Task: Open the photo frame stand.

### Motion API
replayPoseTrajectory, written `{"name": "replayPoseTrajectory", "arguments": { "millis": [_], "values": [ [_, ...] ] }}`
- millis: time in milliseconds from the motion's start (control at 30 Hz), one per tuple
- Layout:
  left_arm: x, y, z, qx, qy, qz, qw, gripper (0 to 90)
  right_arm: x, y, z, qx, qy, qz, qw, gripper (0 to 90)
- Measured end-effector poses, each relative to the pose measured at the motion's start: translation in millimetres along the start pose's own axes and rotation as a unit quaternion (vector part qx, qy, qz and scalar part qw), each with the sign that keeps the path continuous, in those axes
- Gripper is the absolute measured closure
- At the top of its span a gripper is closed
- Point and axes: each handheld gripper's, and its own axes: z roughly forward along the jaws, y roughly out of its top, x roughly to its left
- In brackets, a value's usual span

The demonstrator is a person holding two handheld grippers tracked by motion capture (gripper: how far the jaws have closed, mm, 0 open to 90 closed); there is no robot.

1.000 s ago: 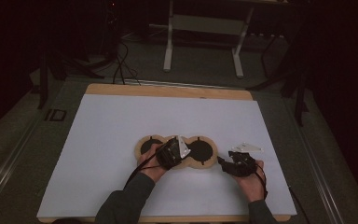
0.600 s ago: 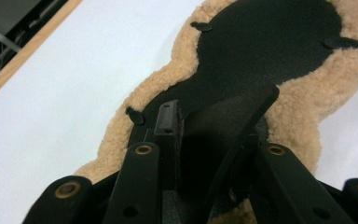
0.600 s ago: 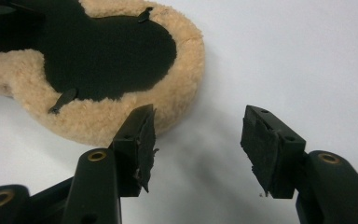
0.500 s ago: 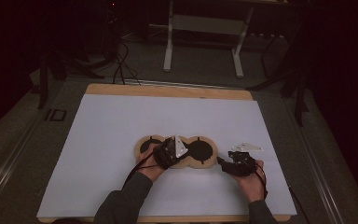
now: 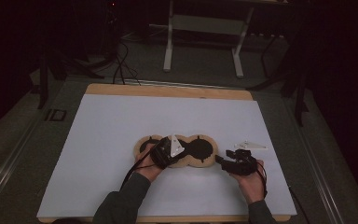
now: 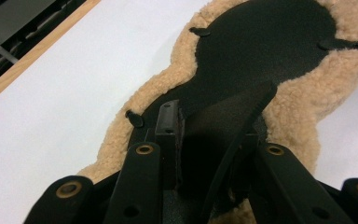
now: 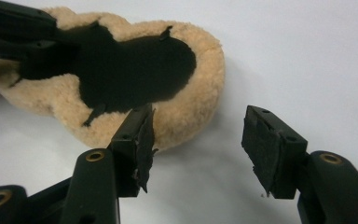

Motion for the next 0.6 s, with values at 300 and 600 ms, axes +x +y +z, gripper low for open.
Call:
{"name": "replayPoseTrajectory", "arguments": {
  "millis": [300, 600],
  "values": [
    [2.9, -3.7, -4.0, -0.019, -0.004, -0.013, 0.9997, 72.4, 4.2, 6.5, -7.1, -0.020, 0.004, 0.008, 0.9998, 42.8],
    [5.1, -9.0, -11.3, -0.046, -0.004, -0.026, 0.9986, 72.5, 11.2, 15.1, -13.4, -0.030, 0.007, -0.002, 0.9995, 42.7]
  ]
}}
